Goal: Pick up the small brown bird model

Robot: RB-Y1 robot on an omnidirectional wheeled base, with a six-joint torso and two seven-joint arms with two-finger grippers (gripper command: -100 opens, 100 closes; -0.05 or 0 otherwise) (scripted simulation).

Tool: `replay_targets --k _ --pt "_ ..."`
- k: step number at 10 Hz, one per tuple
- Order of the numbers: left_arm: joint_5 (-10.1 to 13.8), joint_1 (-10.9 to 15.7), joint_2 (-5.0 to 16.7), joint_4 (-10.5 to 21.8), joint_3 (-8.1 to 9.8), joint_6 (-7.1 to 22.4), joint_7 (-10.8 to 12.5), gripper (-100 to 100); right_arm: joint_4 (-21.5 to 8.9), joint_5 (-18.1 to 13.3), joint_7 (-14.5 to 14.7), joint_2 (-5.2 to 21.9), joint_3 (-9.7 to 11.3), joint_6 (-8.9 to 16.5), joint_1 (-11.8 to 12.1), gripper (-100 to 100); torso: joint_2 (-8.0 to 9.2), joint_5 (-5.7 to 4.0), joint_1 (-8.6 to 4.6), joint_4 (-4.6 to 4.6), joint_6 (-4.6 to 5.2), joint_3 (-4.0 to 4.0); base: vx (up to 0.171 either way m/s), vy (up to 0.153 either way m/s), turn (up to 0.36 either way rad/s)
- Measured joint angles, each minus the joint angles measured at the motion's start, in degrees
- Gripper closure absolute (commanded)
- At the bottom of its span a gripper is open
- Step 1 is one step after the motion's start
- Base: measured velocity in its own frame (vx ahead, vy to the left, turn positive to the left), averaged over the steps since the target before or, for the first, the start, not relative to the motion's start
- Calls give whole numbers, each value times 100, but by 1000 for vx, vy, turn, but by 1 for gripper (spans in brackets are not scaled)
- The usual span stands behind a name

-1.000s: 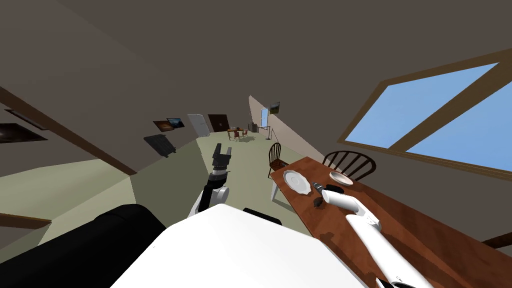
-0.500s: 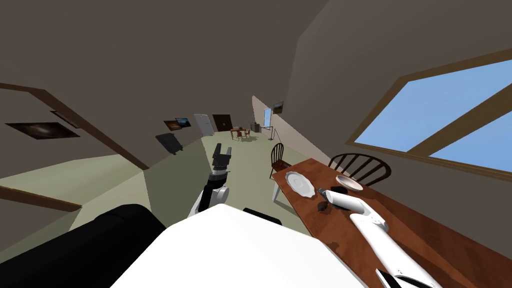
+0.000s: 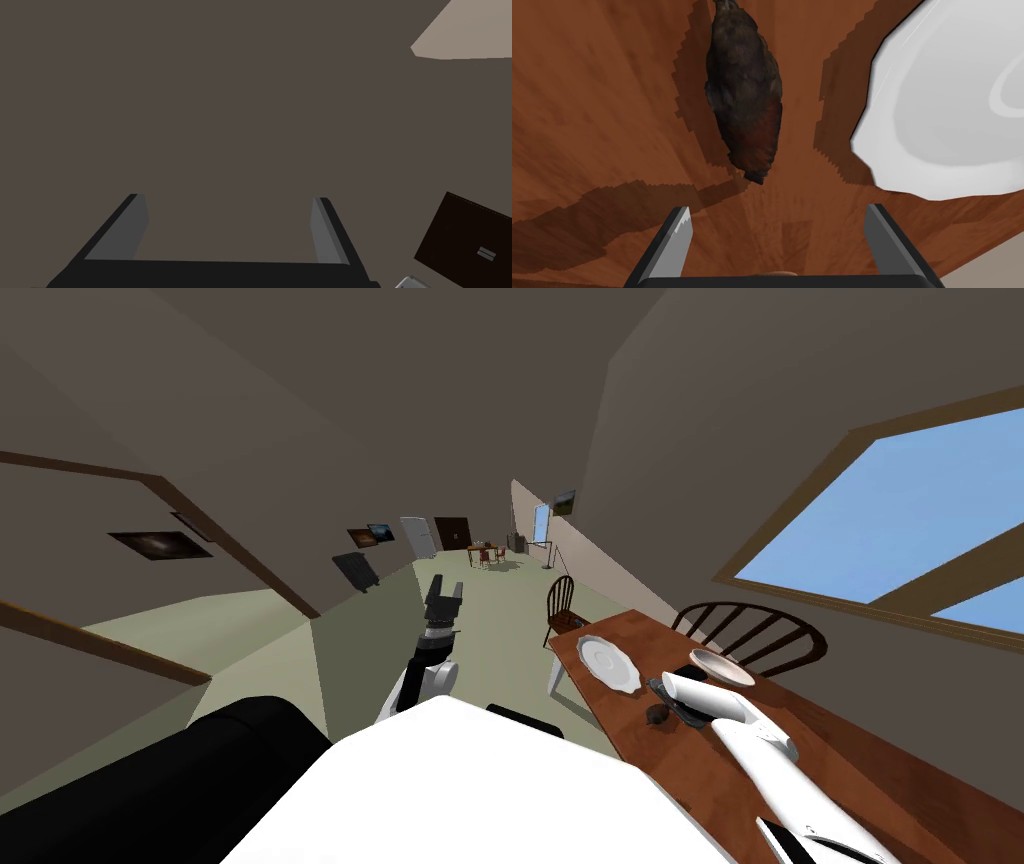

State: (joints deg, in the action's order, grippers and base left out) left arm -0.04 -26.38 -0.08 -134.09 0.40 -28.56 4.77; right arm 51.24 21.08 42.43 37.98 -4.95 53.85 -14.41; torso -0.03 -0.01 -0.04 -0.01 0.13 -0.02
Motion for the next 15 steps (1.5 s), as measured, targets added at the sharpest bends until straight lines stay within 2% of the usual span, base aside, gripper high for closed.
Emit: replay_targets --k 3,7,9,11,12,13,15 --pt "0 0 0 0 0 0 0 0 -434 4 174 40 -26 243 -147 -100 -5 1 4 -1 -2 -3 36 5 76" --pt "0 -1 0 0 0 0 0 0 -1007 -18 438 34 -108 718 -265 -100 -16 0 1 -3 -1 -9 60 -2 53" --pt "0 -1 0 0 0 0 0 0 -999 -7 501 18 -160 935 -141 -100 -11 1 5 -3 2 -6 40 7 9" --pt "0 0 0 0 0 0 0 0 -1310 -16 578 -3 -154 886 -261 -100 -1 1 3 0 1 -1 12 2 6" --pt "0 0 0 0 0 0 0 0 -1328 -17 587 -4 -154 877 -266 0 4 1 3 1 1 2 0 0 0" --pt "0 0 0 0 0 0 0 0 -1326 -17 586 -4 -154 878 -266 -100 7 1 2 2 1 4 10 -46 29" --pt "0 0 0 0 1 0 0 0 -1385 -78 492 -126 -115 719 -189 -100 2 -4 -20 1 2 1 20 -61 28"
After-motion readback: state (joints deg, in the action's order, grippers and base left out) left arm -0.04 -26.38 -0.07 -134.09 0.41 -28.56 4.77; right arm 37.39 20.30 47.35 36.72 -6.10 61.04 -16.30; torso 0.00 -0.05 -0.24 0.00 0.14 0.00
